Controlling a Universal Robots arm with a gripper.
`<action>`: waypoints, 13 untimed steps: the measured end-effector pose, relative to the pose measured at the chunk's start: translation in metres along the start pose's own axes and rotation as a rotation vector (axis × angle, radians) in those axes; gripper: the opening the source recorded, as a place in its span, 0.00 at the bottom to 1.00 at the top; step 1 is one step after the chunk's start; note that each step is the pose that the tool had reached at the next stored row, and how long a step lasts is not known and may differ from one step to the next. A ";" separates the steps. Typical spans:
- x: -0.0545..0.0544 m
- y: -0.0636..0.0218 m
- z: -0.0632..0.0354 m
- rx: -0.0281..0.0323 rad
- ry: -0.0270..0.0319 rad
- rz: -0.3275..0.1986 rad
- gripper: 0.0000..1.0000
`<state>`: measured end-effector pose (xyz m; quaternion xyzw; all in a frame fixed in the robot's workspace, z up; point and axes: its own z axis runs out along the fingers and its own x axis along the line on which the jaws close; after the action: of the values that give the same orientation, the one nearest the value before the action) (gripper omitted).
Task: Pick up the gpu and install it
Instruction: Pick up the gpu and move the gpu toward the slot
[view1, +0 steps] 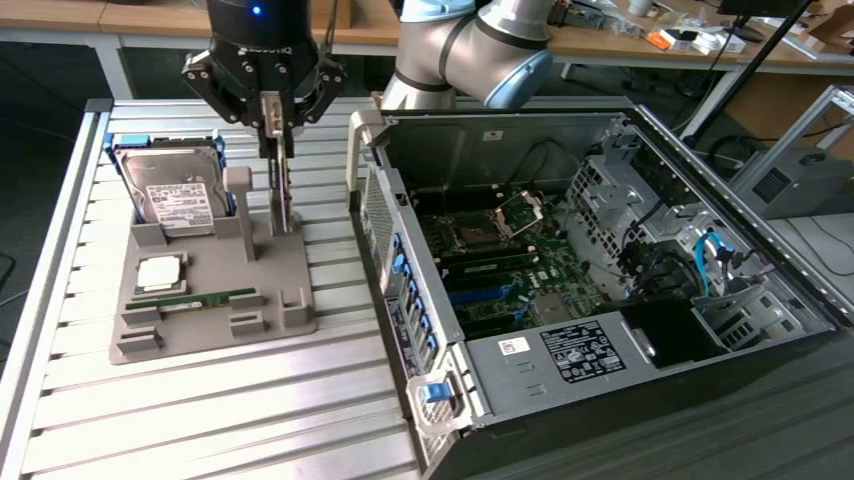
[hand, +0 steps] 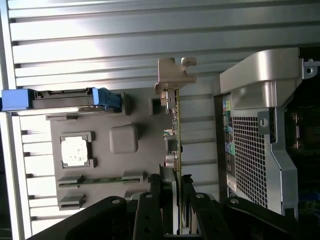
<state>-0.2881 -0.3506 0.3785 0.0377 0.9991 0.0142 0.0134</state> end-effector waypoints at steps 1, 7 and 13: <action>0.000 0.0001 -0.0018 -0.0008 0.0001 0.000 0.27; 0.000 0.0005 -0.0148 -0.0050 0.0004 0.000 0.27; -0.001 0.0007 -0.0229 -0.0063 0.0005 0.000 0.27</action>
<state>-0.2881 -0.3505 0.4014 0.0378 0.9990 0.0174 0.0132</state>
